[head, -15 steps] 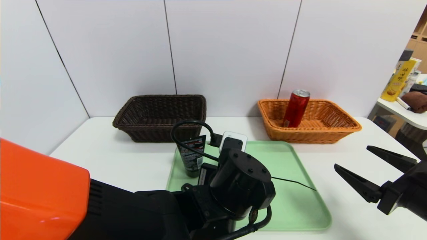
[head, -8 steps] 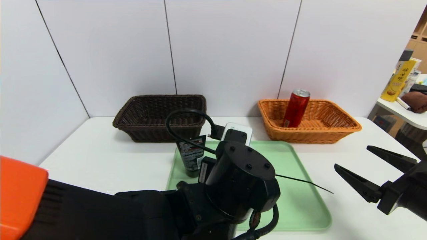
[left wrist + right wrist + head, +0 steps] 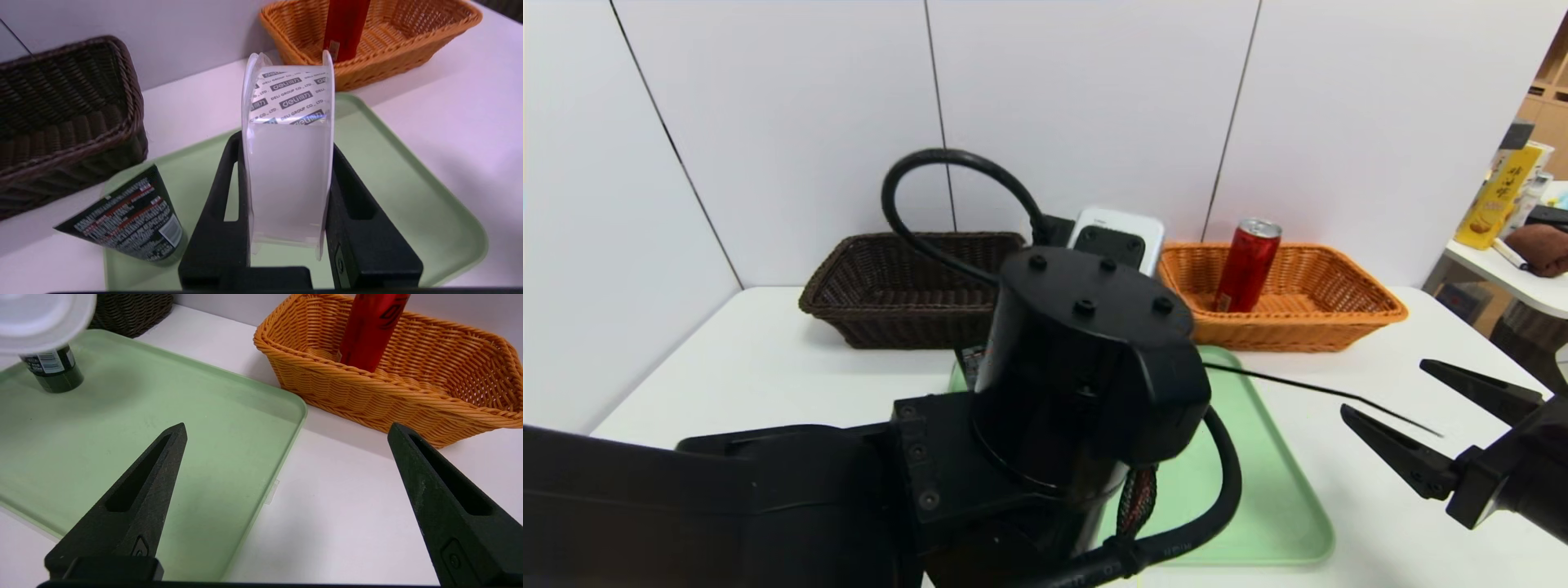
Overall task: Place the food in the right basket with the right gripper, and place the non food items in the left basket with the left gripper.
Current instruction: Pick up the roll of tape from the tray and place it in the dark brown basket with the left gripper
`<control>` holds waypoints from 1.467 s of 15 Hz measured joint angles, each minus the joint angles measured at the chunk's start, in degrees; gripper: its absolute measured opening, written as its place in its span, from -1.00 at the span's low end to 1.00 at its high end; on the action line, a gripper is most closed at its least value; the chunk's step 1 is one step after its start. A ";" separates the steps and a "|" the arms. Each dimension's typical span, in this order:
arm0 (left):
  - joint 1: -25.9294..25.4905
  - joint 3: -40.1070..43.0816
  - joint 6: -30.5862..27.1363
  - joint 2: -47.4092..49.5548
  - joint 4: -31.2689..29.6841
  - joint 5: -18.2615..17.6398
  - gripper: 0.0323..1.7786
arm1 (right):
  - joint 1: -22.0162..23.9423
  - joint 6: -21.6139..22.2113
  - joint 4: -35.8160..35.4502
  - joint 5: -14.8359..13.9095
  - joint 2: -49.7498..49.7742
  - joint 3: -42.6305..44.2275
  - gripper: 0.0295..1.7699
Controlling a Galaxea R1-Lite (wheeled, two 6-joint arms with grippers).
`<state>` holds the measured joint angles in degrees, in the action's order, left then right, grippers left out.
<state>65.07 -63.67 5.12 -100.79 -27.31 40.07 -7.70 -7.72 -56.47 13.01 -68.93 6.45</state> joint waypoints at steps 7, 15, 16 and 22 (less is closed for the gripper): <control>-4.35 -8.87 -5.25 3.00 4.24 -1.24 -0.45 | 0.00 -0.11 -0.06 0.00 0.22 -0.65 0.91; -15.63 -21.60 -7.88 3.05 11.87 -5.79 -0.45 | 0.00 -0.11 -0.23 0.02 0.51 -1.79 0.91; -17.36 -22.38 -7.92 2.76 12.68 -6.01 -0.45 | 0.00 -0.05 -0.23 0.02 0.54 -1.90 0.91; -30.04 -28.81 -7.18 -0.59 19.76 -9.53 -0.45 | -0.01 -0.20 -0.12 0.11 0.43 -1.00 0.91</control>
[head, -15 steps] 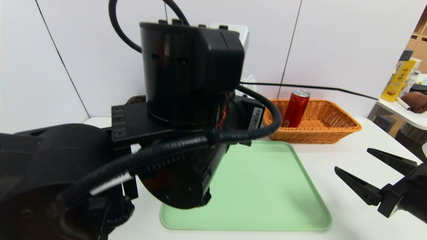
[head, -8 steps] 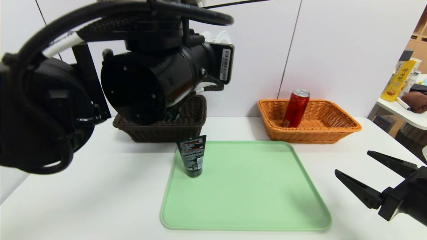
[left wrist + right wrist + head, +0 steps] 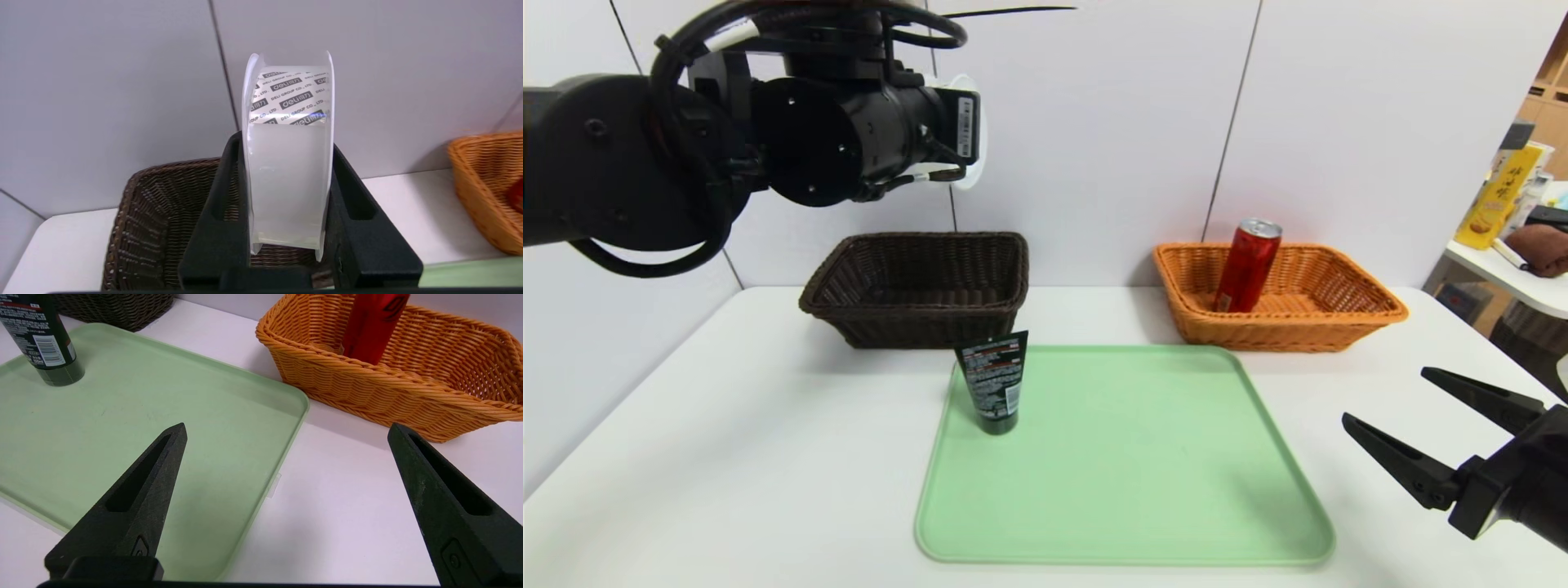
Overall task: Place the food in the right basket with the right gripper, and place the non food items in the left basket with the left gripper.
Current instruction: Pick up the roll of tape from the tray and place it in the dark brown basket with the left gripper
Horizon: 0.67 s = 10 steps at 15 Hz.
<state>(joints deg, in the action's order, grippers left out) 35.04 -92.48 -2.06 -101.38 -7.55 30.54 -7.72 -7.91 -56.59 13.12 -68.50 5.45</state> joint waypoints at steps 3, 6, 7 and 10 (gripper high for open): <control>-5.94 -2.73 2.52 -3.22 4.11 -2.62 -0.45 | -0.07 -0.07 0.09 0.07 -0.21 0.67 0.91; -10.05 -7.69 5.96 -6.62 11.09 -5.02 -0.45 | -0.02 -0.02 0.22 1.16 -0.24 0.78 0.91; -10.90 -9.47 6.44 -7.77 13.03 -5.33 -0.45 | -0.02 -0.07 0.20 1.18 -0.24 0.77 0.91; -12.28 -15.10 7.53 -11.36 19.66 -5.71 -0.45 | -0.02 -0.10 0.09 1.16 -0.24 1.05 0.91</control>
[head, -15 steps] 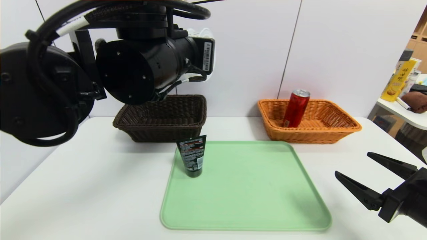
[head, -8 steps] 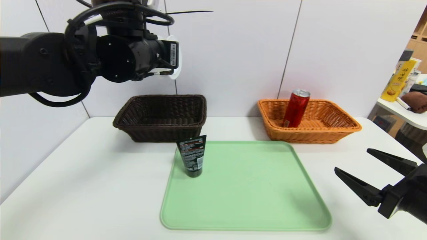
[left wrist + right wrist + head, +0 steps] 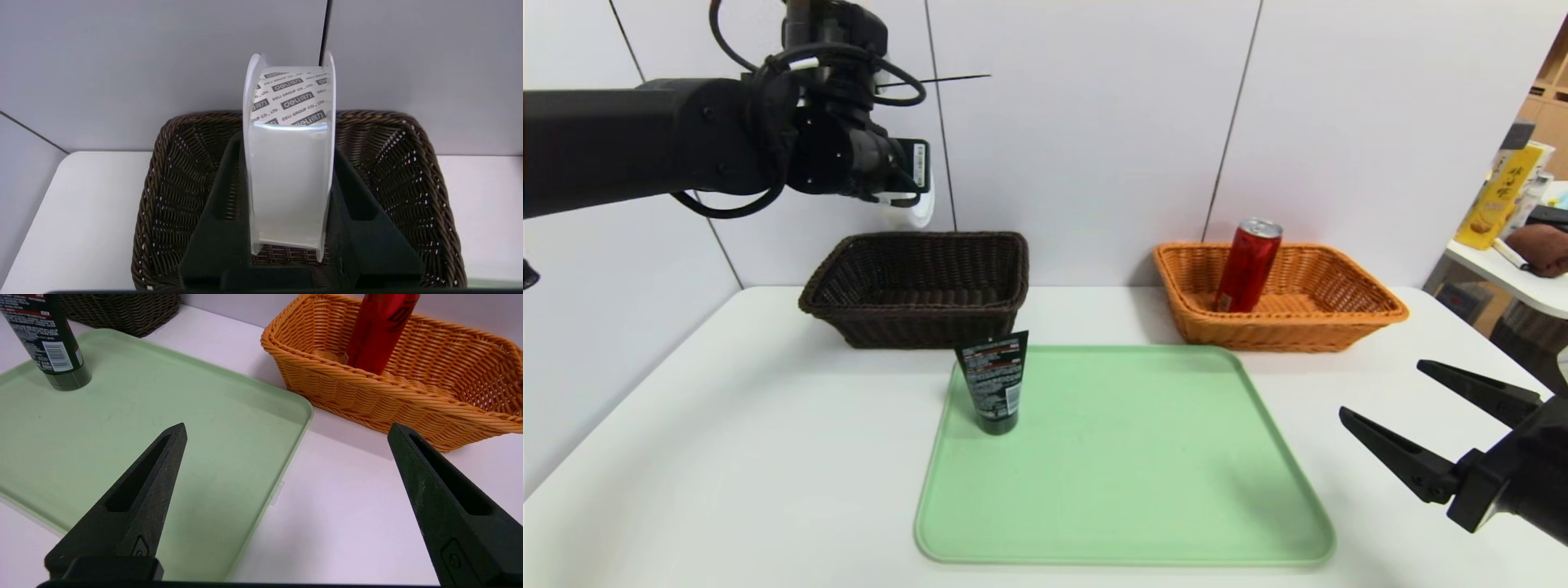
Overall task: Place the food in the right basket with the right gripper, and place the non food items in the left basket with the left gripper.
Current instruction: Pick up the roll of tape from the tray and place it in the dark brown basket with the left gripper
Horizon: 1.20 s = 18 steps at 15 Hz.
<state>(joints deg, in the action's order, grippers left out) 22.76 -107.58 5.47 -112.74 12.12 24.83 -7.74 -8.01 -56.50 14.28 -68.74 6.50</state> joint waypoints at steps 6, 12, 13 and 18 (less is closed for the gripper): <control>-0.35 -5.75 1.91 -6.89 7.47 -1.24 -0.45 | 0.00 0.00 0.02 -0.02 0.17 0.52 0.91; -1.01 -5.89 4.06 -11.57 7.78 -1.71 -0.45 | -0.05 -0.11 0.13 -0.13 0.11 0.99 0.91; -1.12 -5.86 4.34 -12.07 8.30 -1.71 -0.45 | -0.05 -0.11 0.09 -0.09 0.06 1.02 0.91; -1.38 -5.45 7.06 -13.36 11.50 -2.90 -0.45 | -0.06 -0.22 0.15 -0.11 -0.13 1.52 0.91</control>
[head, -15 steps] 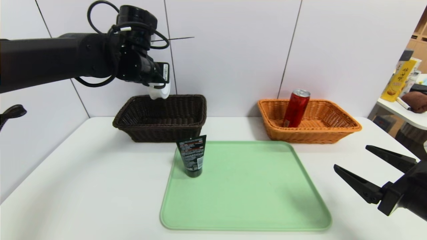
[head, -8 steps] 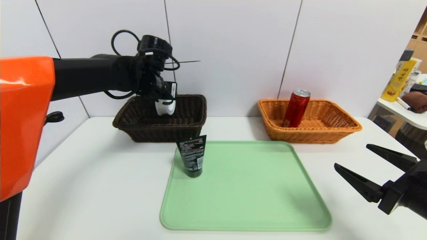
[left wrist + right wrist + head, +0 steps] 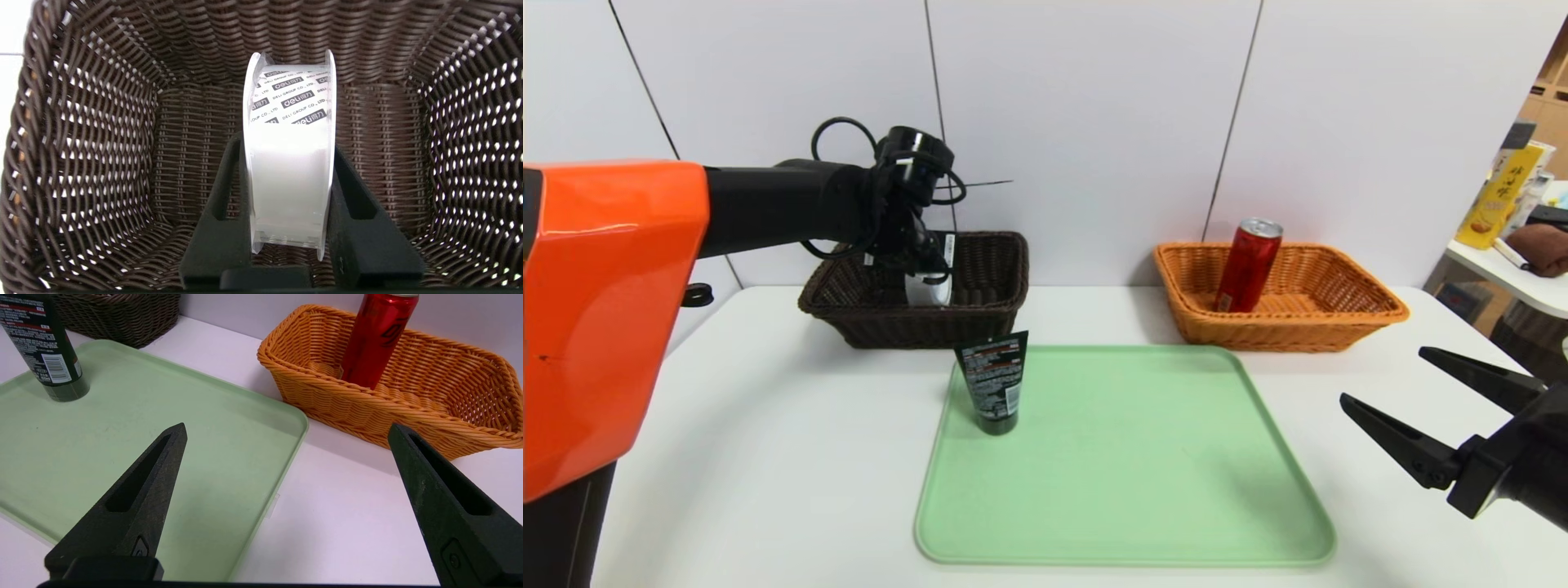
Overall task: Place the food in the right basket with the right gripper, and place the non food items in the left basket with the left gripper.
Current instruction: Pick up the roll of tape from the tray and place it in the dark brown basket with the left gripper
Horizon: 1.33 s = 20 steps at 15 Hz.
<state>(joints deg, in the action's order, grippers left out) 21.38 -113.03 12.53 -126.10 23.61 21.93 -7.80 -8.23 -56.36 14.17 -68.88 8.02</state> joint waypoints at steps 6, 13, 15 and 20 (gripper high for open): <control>-0.09 0.51 0.04 -0.69 0.20 0.22 -0.45 | 0.01 -0.04 0.02 -0.02 -0.46 0.33 0.91; -0.13 0.46 0.13 -0.17 -0.18 0.12 -0.45 | -1.04 -0.09 0.00 -0.37 -0.55 0.32 0.91; -0.06 0.60 0.13 -0.04 -0.16 0.39 -0.45 | -1.23 -0.11 0.00 -0.39 -0.55 0.24 0.91; 0.39 1.01 -0.13 0.74 -0.30 0.20 -0.45 | -1.32 -0.09 0.02 -0.39 -0.50 0.18 0.91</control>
<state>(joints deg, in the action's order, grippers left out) 21.77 -112.02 12.40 -125.36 23.31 22.13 -9.12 -8.31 -56.33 13.78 -69.38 8.20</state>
